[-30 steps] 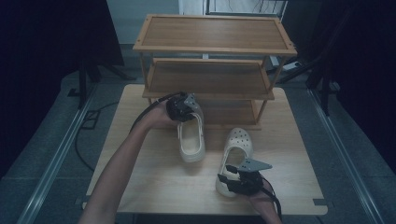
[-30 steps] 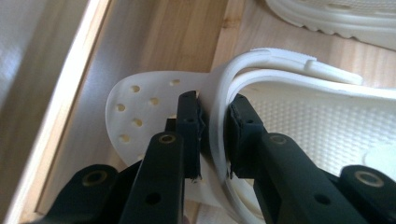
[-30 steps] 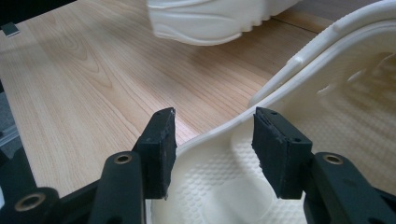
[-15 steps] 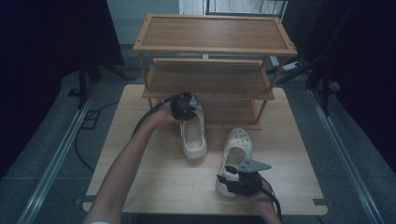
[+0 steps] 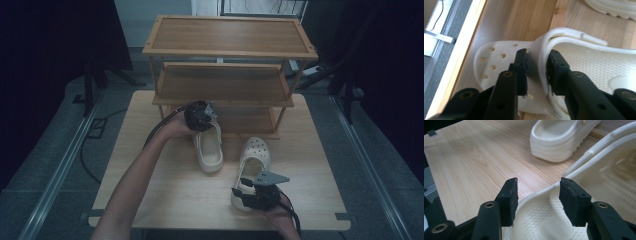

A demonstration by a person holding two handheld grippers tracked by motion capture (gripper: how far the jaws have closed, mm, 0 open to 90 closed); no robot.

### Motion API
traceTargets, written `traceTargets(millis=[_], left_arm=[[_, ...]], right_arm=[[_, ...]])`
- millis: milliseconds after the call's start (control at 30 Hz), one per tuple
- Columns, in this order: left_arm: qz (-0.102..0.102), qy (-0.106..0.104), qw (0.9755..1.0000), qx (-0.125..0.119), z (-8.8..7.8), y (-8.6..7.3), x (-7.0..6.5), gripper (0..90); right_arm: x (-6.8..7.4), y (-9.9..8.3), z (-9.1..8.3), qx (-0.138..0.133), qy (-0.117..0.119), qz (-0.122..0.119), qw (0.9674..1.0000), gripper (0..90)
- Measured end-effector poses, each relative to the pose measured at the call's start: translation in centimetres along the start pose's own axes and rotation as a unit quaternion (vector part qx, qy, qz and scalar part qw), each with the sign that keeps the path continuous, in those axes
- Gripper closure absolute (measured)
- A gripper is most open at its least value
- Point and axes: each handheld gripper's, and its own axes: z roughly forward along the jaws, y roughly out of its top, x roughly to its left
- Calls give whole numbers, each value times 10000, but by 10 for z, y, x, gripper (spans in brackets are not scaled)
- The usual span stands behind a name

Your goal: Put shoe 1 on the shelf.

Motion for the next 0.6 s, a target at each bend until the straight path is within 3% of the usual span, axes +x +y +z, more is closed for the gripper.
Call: traceTargets(millis=[133, 233, 500, 600], left_arm=[[-34, 58, 9999, -88, -7, 0, -1, 637], [-201, 50, 9992, -349, -16, -1, -2, 591], [-58, -122, 9989, -451, -39, -5, -18, 554], [-44, -293, 9983, -498, -45, -8, -28, 551]], right_arm=[[0, 0, 0, 13, 1, -1, 10000, 490], [1, 0, 0, 0, 3, -14, 10000, 490], [2, 1, -1, -8, -10, -25, 10000, 490], [3, 1, -1, -10, -12, -28, 10000, 490]])
